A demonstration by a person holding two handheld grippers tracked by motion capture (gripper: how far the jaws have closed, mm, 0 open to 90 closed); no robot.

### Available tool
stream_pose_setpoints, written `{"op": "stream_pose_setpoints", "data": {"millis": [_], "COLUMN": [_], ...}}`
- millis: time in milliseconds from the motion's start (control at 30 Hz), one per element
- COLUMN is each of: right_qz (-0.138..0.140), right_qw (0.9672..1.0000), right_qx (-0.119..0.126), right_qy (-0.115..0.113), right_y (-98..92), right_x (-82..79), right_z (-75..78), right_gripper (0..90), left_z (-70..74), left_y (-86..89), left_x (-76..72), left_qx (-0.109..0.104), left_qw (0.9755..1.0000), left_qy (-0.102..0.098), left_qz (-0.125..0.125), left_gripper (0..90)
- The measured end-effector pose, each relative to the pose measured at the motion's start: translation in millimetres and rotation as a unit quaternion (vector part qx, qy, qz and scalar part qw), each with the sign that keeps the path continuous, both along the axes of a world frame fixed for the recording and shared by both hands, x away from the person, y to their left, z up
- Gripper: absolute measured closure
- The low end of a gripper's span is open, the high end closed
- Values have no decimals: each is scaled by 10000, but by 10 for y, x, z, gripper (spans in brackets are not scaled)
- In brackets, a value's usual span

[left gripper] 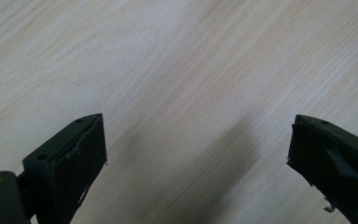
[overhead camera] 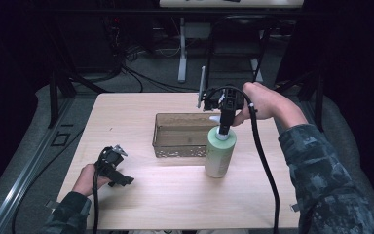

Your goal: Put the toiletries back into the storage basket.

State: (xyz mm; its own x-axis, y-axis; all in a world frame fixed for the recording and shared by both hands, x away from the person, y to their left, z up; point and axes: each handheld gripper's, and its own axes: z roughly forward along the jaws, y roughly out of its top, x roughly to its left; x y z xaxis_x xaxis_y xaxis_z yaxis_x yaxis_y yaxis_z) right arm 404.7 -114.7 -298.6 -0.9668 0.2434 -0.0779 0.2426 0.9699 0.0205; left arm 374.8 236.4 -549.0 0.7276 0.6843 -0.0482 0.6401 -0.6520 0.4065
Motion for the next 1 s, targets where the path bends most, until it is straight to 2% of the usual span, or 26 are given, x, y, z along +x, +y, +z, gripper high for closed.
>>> {"op": "stream_pose_setpoints", "data": {"millis": [400, 1000], "right_qz": [83, 140], "right_qw": [9999, 9998], "right_qx": [-88, -128], "right_qy": [-55, -66], "right_y": [20, 24], "right_x": [-27, -1], "right_z": [248, 466], "right_gripper": [631, 631], "left_z": [3, 2], "left_y": [4, 7], "left_x": [-5, -5], "left_qx": [-25, -37], "left_qw": [10000, 10000], "left_qy": [-26, -21], "left_qz": [6, 7], "left_gripper": [42, 42]}}
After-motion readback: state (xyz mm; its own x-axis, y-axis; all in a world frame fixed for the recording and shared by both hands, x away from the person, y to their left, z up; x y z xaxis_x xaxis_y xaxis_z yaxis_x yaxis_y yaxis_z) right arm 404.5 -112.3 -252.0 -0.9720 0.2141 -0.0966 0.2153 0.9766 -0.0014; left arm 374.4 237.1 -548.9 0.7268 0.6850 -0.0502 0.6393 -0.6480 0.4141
